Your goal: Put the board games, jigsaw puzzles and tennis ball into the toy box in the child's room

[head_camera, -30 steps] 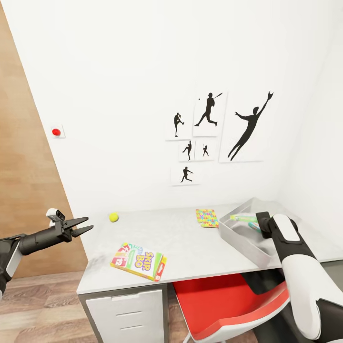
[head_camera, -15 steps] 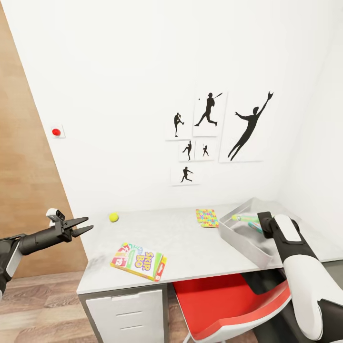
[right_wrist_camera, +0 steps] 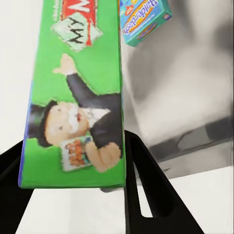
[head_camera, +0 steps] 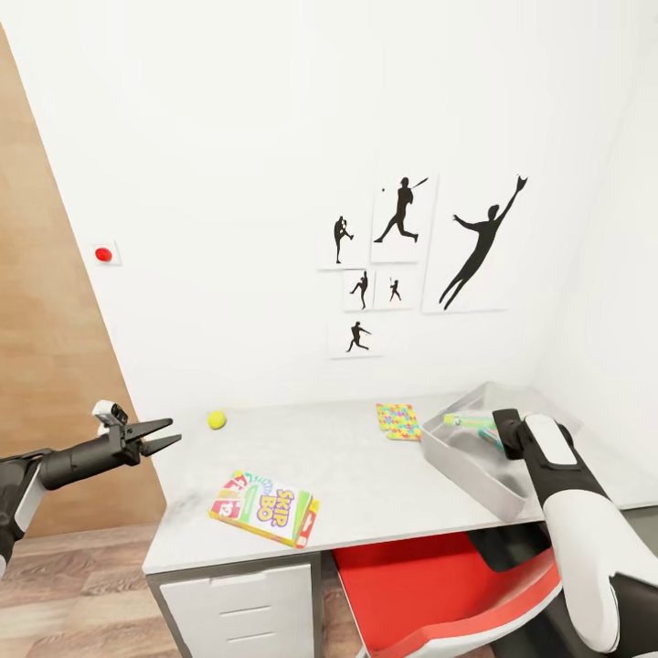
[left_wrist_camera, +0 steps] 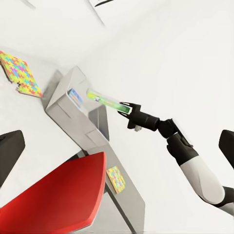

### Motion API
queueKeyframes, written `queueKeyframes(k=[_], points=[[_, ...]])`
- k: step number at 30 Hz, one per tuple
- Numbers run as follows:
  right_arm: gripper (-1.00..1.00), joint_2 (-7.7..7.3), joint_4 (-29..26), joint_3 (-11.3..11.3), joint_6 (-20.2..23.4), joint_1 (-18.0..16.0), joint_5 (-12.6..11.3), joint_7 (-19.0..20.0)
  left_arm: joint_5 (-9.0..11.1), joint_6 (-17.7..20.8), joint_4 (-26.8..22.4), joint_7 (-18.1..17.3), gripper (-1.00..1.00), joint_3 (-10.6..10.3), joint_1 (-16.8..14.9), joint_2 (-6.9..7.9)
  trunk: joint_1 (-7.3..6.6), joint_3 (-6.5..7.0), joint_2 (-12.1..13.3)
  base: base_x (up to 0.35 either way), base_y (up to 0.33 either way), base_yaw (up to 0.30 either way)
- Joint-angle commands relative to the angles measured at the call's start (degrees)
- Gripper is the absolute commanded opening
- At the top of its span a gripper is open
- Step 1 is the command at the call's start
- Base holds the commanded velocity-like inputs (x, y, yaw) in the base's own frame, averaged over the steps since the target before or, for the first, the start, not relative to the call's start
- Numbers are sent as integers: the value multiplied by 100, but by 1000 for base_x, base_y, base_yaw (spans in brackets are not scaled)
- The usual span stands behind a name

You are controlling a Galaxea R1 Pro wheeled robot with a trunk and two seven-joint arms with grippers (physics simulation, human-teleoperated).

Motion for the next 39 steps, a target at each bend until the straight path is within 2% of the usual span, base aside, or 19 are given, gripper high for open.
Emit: queueKeyframes(k=[1,16,39], points=[[-100,-1,35,-11,30,-3,-9,-28,-3,61,1,-23,100,-30,-2,1,3,-6,-8,28,0,0],[-100,-15,238,-11,27,-25,2,-28,-2,61,1,-23,100,-80,-2,1,3,-6,-8,3,0,0],[-100,-29,258,29,22,-58,25,-15,-1,61,1,-23,100,-73,-2,1,3,-6,-8,0,0,0]])
